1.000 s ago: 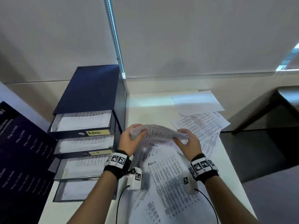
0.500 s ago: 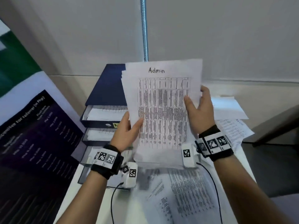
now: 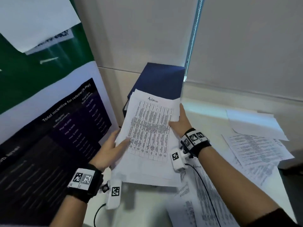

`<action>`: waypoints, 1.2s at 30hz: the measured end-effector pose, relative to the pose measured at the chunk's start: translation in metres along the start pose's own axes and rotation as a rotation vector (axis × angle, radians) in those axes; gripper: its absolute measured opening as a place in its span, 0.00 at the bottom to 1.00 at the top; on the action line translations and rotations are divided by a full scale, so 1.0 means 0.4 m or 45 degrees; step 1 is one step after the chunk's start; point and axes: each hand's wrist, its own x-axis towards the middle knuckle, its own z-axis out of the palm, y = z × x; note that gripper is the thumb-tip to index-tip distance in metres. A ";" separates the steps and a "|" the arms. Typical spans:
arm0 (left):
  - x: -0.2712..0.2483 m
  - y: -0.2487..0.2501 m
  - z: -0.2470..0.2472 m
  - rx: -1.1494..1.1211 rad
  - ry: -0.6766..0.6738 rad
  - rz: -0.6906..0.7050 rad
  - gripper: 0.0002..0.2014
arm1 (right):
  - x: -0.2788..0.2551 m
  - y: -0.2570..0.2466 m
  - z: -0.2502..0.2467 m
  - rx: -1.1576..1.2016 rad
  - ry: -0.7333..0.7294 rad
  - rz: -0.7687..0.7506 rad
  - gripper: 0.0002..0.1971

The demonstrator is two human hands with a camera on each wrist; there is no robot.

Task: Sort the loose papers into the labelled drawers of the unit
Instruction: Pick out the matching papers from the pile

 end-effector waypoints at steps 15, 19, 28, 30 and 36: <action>-0.062 0.135 -0.086 -0.318 0.146 -0.013 0.14 | 0.045 -0.034 0.021 0.196 -0.198 0.510 0.18; -0.012 0.119 -0.072 -0.409 0.274 -0.046 0.16 | 0.059 -0.039 0.004 0.285 -0.086 0.465 0.23; 0.087 0.108 -0.012 -0.463 0.338 -0.075 0.17 | -0.049 -0.036 -0.037 0.446 -0.397 0.524 0.24; 0.125 0.094 0.000 -0.372 0.358 -0.064 0.21 | -0.034 -0.030 -0.036 0.386 -0.332 0.428 0.23; 0.257 0.069 0.011 -0.059 0.395 0.064 0.29 | 0.006 -0.050 -0.054 0.387 -0.276 0.506 0.17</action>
